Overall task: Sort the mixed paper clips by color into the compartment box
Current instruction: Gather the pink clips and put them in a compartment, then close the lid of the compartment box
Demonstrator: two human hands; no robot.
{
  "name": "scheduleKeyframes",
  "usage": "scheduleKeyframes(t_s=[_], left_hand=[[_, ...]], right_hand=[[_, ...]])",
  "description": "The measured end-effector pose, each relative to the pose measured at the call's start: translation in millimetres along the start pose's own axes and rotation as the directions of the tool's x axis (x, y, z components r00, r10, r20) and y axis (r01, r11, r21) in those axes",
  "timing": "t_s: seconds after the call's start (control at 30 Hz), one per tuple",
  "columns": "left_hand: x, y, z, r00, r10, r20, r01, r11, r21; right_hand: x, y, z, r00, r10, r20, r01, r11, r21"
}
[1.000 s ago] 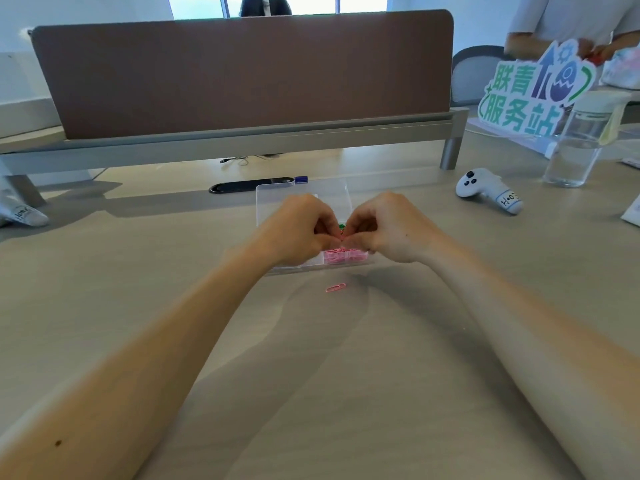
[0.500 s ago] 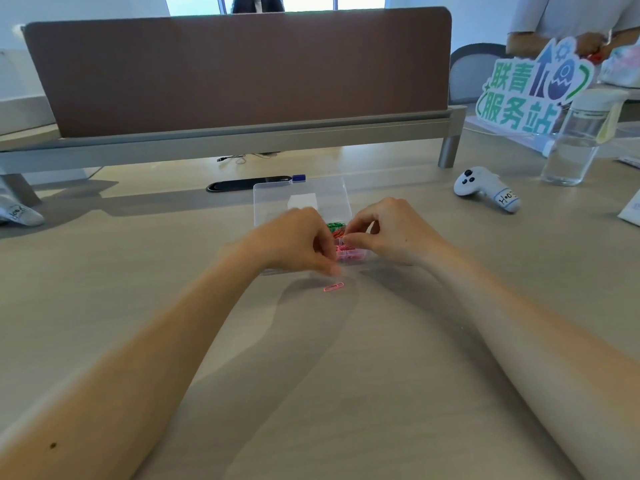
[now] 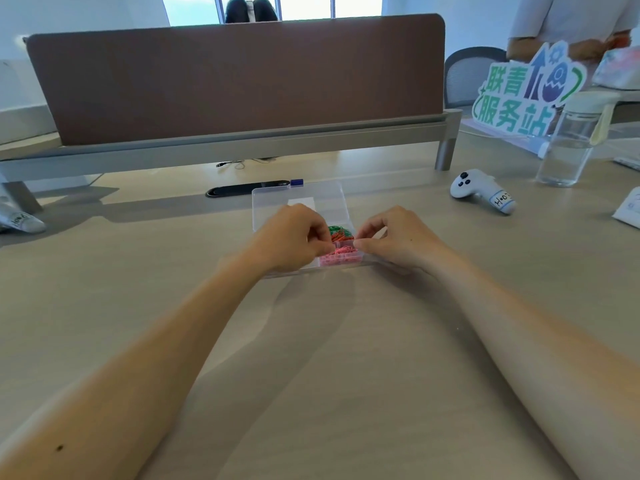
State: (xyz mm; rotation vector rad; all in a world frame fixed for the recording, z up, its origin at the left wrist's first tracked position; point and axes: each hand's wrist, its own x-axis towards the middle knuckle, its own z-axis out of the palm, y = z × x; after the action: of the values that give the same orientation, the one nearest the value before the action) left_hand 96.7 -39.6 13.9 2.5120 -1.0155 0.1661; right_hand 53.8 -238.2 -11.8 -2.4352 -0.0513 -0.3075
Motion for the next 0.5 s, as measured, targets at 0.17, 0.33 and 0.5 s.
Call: scheduleKeyframes(t_s=[0.17,0.33,0.5], left_hand=[[7,-7,16,0.994,-0.015,-0.106,0.014,1.000,-0.008],[9,-15,12,0.990,-0.004,-0.138,0.002,1.000,-0.011],[7,-47,-14,0.904,-0.186,-0.385,0.129,0.977,-0.169]], right_hand=[[0,0,-1,1.000,0.020,-0.001,-0.020,1.000,0.022],[0,-2,-1,0.999,0.035,0.020,-0.036,0.999,0.027],[-2,-2,-3,0.992,0.017,0.122,-0.019,1.000,0.016]])
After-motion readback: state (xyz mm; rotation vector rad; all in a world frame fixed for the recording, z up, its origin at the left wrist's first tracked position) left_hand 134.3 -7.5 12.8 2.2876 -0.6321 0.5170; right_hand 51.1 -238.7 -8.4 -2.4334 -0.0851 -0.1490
